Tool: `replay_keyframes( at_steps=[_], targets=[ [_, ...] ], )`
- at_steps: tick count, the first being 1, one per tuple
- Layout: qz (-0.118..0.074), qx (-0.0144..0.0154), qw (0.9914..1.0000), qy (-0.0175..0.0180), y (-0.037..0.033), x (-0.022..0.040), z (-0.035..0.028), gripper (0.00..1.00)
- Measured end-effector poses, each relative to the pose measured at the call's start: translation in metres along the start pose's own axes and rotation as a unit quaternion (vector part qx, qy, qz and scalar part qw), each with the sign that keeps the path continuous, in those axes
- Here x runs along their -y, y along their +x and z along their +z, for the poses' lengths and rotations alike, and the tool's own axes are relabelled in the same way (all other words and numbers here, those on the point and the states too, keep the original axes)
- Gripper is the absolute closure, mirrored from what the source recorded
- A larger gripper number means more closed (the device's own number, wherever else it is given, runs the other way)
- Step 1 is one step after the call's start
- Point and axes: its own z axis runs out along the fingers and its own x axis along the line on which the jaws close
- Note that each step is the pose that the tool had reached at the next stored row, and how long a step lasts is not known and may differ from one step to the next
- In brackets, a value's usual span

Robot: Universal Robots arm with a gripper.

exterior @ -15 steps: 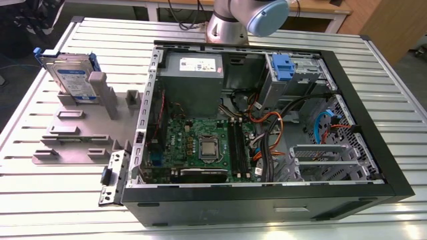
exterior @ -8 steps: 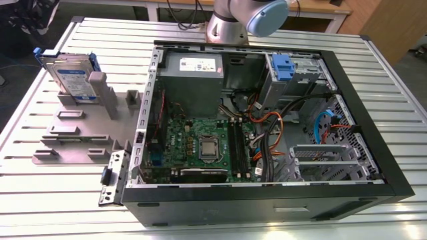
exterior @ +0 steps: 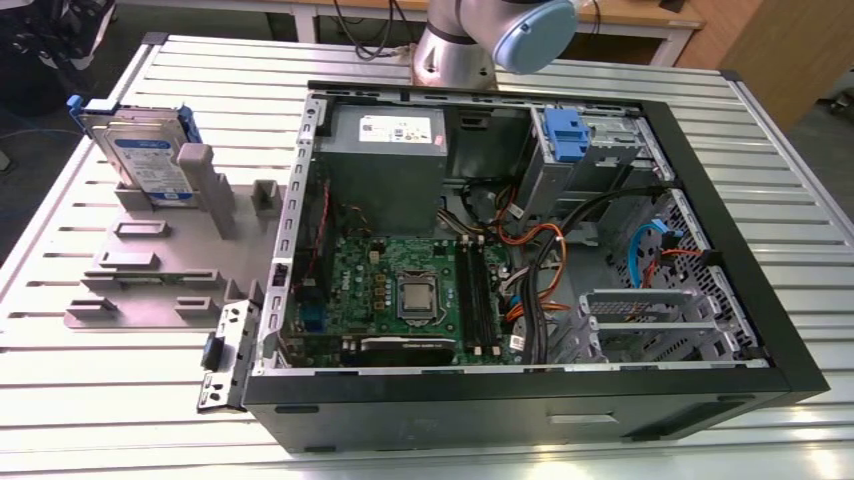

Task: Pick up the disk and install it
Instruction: 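Pick up the disk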

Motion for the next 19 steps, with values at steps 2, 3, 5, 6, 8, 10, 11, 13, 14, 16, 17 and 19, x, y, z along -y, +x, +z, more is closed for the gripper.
replay_keyframes(
  at_steps=[2,3,5,6,8,10,11,13,14,16,17,19],
  targets=[
    [0.0,0.0,1.0,0.0,0.0001,0.0,0.0,0.89],
    [0.0,0.0,1.0,0.0,0.0001,0.0,0.0,0.89],
    [0.0,0.0,1.0,0.0,0.0001,0.0,0.0,0.89],
    [0.0,0.0,1.0,0.0,0.0001,0.0,0.0,0.89],
    [0.0,0.0,1.0,0.0,0.0002,0.0,0.0,0.89],
    [-0.001,0.0,1.0,0.0,0.0002,0.0,0.0,0.89],
    [-0.002,-0.0001,1.0,0.0,0.0002,0.0,0.0,0.89],
    [-0.01,-0.0006,0.99994,-0.0001,0.0003,0.0,0.0,0.89],
    [-0.017,-0.0009,0.99985,-0.0002,0.0003,0.0,0.0001,0.89],
    [-0.033,-0.0017,0.99947,-0.0003,0.0002,0.0,0.0001,0.89],
    [-0.041,-0.0021,0.99917,-0.0004,0.0002,0.0,0.0,0.89],
    [-0.058,-0.003,0.99832,-0.0006,0.0002,0.0,0.0001,0.89]
  ],
)
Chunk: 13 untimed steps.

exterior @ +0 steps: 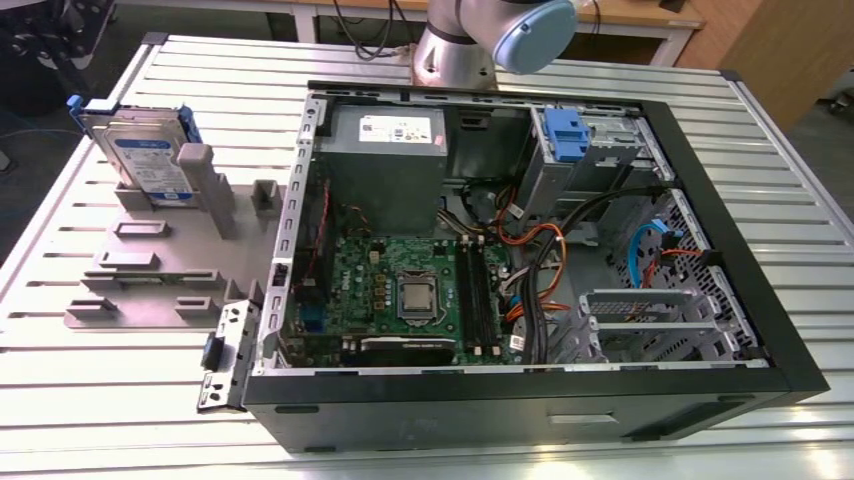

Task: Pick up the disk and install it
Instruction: 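Pick up the disk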

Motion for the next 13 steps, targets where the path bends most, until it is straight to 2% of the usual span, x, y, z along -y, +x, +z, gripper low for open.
replay_keyframes(
  at_steps=[3,7,11,13],
  targets=[
    [-0.023,-0.0012,0.99974,-0.0002,0.0,0.0,0.0,0.89],
    [-0.049,-0.0026,0.99881,-0.0001,0.0,0.0,0.0001,0.89],
    [-0.069,-0.0037,0.99762,0.0006,-0.0001,0.0001,0.0002,0.89],
    [-0.081,-0.0044,0.99668,0.0009,-0.0001,0.0001,0.0003,0.89]
  ],
)
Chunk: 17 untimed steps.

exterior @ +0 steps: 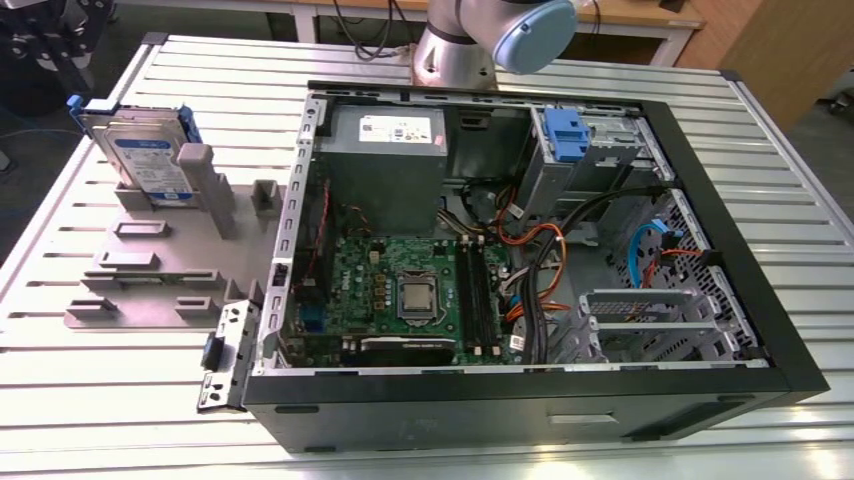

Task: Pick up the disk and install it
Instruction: 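Pick up the disk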

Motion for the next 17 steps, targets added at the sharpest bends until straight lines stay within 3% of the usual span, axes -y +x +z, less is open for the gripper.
replay_keyframes(
  at_steps=[5,10,13,17],
  targets=[
    [-0.033,-0.0018,0.99946,0.0005,0.0,0.0,0.0003,0.89],
    [-0.069,-0.0036,0.99763,0.0009,0.0,0.0,0.0007,0.89],
    [-0.092,-0.0047,0.99576,0.0007,0.0,0.0,0.001,0.89],
    [-0.127,-0.0064,0.99182,0.0004,0.0,0.0,0.0012,0.89]
  ],
)
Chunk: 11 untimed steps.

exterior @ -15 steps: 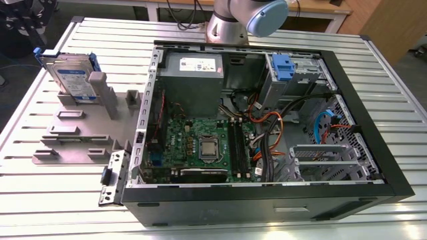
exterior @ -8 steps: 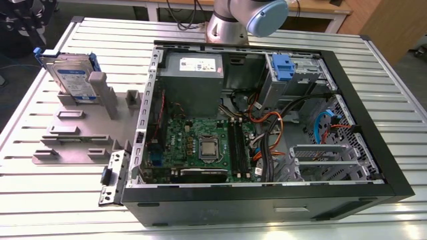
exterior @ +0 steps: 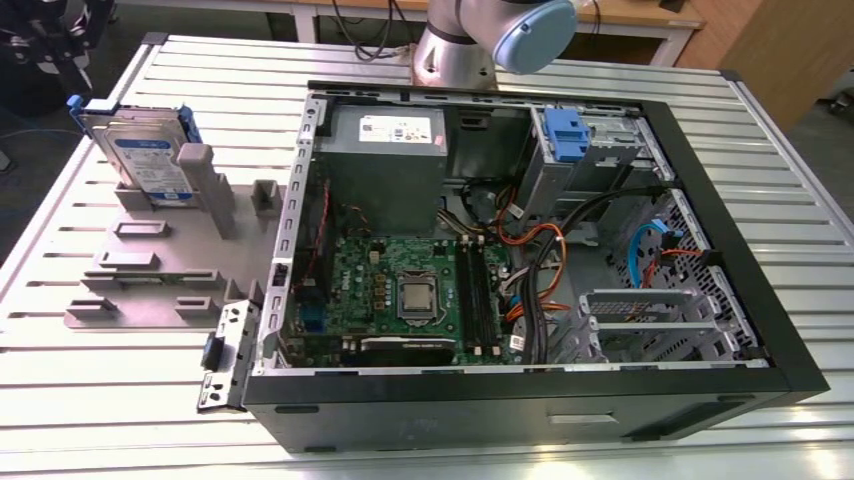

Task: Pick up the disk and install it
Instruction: 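Pick up the disk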

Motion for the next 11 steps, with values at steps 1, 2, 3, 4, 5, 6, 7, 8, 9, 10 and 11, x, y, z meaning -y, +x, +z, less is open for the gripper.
replay_keyframes(
  at_steps=[1,2,3,4,5,6,7,8,9,10,11],
  targets=[
    [-0.008,-0.0004,0.99996,-0.0001,0.0,0.0,0.0,0.89],
    [-0.017,-0.0008,0.99986,-0.0002,0.0,0.0,0.0001,0.89],
    [-0.025,-0.0011,0.99969,-0.0002,0.0,0.0,0.0001,0.89],
    [-0.033,-0.0014,0.99945,-0.0003,0.0,0.0,0.0001,0.89],
    [-0.041,-0.0018,0.99914,-0.0003,0.0,0.0,0.0002,0.89],
    [-0.051,-0.0022,0.99872,-0.0004,0.0,0.0,0.0003,0.89],
    [-0.059,-0.0026,0.99826,-0.0005,0.0,0.0,0.0003,0.89],
    [-0.067,-0.003,0.99776,-0.0006,0.0,0.0,0.0003,0.89],
    [-0.074,-0.0033,0.99722,-0.0006,0.0,0.0,0.0003,0.89],
    [-0.081,-0.0036,0.99668,-0.0007,0.0,0.0,0.0004,0.89],
    [-0.089,-0.0039,0.99605,-0.0008,0.0,0.0,0.0004,0.89]
  ],
)
